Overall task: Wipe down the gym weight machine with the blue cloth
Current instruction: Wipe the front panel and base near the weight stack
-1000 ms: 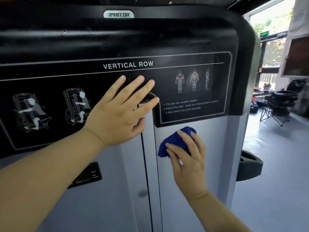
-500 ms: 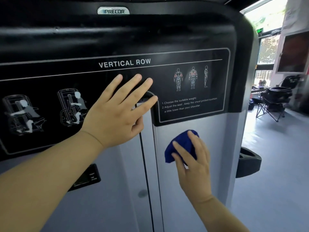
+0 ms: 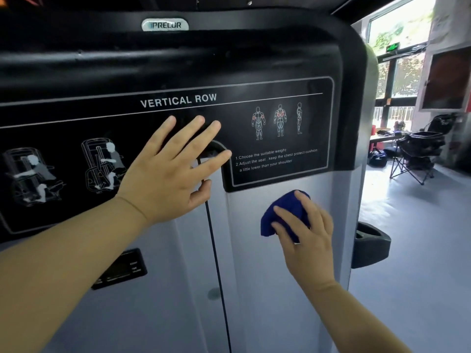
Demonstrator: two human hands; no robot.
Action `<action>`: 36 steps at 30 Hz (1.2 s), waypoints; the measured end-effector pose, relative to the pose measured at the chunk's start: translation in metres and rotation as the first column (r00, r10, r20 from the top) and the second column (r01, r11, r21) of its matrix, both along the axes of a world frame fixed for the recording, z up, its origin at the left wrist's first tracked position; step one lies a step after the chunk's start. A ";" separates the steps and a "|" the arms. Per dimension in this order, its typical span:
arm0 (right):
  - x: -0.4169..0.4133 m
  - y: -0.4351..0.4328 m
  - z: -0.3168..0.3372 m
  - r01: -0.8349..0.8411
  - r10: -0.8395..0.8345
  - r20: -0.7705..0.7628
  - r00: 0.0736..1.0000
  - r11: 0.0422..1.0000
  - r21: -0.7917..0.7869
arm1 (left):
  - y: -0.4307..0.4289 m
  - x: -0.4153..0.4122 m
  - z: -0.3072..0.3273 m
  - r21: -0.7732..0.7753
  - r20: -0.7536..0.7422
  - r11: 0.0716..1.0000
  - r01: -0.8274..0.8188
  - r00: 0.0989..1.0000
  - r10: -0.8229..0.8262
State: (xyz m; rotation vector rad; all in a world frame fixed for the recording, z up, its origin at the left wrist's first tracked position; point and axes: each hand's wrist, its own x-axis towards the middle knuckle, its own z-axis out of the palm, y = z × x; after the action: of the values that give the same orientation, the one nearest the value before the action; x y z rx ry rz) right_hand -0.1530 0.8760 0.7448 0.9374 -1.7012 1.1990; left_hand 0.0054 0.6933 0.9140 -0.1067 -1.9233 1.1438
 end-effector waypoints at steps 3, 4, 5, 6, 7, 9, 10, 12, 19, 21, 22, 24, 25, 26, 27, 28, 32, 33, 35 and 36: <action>-0.019 0.012 0.032 0.018 -0.019 -0.049 0.999 1.000 -0.016 | 0.001 0.001 0.004 0.007 0.015 1.000 0.017 1.000 -0.017; -0.027 0.016 0.049 0.028 -0.030 -0.036 0.999 0.997 -0.070 | 0.002 0.001 0.005 0.000 0.016 1.000 0.020 1.000 -0.020; -0.034 0.019 0.064 0.035 -0.037 -0.015 0.999 0.991 -0.126 | 0.004 0.000 0.006 -0.013 0.017 1.000 0.024 1.000 -0.024; -0.039 0.021 0.076 0.044 -0.045 -0.002 0.999 0.985 -0.165 | 0.007 -0.004 0.006 -0.029 0.021 0.999 0.031 0.999 -0.030; -0.044 0.023 0.082 0.054 -0.055 -0.003 0.998 0.983 -0.177 | 0.010 -0.009 0.005 -0.041 0.032 0.998 0.038 0.999 -0.037; -0.050 0.026 0.072 0.061 -0.064 -0.018 0.998 0.989 -0.134 | 0.015 -0.021 0.004 -0.053 0.068 0.998 0.041 0.997 -0.038; -0.052 0.028 0.056 0.064 -0.066 -0.026 0.997 0.994 -0.093 | 0.015 -0.025 0.002 -0.063 0.083 0.997 0.032 0.996 -0.027; -0.051 0.036 0.018 0.055 -0.055 -0.014 0.998 0.999 -0.002 | 0.012 -0.030 0.000 -0.089 0.081 0.996 0.009 0.997 -0.001; -0.062 0.041 0.082 -0.063 0.068 0.025 0.997 0.987 -0.145 | 0.009 -0.031 -0.003 -0.106 0.059 0.994 0.026 0.998 -0.020; -0.065 0.037 0.105 -0.055 0.051 -0.034 0.998 0.990 -0.130 | 0.008 -0.032 -0.005 -0.107 0.058 0.994 0.025 0.998 -0.019; -0.066 0.037 0.102 -0.044 0.038 -0.060 0.997 0.993 -0.106 | 0.008 -0.032 -0.006 -0.103 0.056 0.994 0.020 0.998 -0.014; -0.066 0.039 0.070 -0.038 0.035 -0.091 0.995 0.999 -0.033 | 0.008 -0.031 -0.007 -0.098 0.052 0.995 0.009 0.999 -0.004; -0.063 0.041 0.046 -0.037 0.039 -0.088 0.995 0.999 0.020 | 0.007 -0.032 -0.007 -0.099 0.051 0.995 0.005 0.999 0.000; -0.059 0.044 0.023 -0.041 0.046 -0.076 0.996 0.996 0.076 | 0.007 -0.031 -0.007 -0.100 0.050 0.995 -0.001 0.999 0.006; -0.053 0.046 0.006 -0.057 0.063 -0.049 0.997 0.992 0.113 | 0.008 -0.031 -0.007 -0.101 0.052 0.995 -0.007 0.999 0.012; -0.049 0.048 -0.002 -0.088 0.090 -0.009 0.996 0.989 0.115 | 0.008 -0.031 -0.008 -0.101 0.052 0.995 -0.012 0.998 0.017; -0.043 0.041 0.057 -0.216 0.219 0.096 0.971 0.976 -0.039 | 0.010 -0.030 -0.007 -0.100 0.068 0.995 -0.018 0.997 0.025; -0.042 0.037 0.075 -0.210 0.214 0.084 0.973 0.976 -0.059 | 0.010 -0.030 -0.007 -0.095 0.077 0.995 -0.015 0.997 0.022; -0.041 0.029 0.089 -0.167 0.170 0.044 0.984 0.984 -0.068 | 0.009 -0.030 -0.006 -0.092 0.075 0.996 -0.020 0.997 0.027; -0.039 0.027 0.081 -0.146 0.148 0.032 0.988 0.988 -0.051 | 0.009 -0.030 -0.007 -0.095 0.073 0.995 -0.026 0.997 0.033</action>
State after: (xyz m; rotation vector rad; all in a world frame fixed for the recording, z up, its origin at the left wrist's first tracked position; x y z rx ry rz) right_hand -0.1919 0.9025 0.8260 1.0317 -1.6463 1.3558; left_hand -0.0243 0.7022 0.9074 -0.1752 -1.9419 1.2663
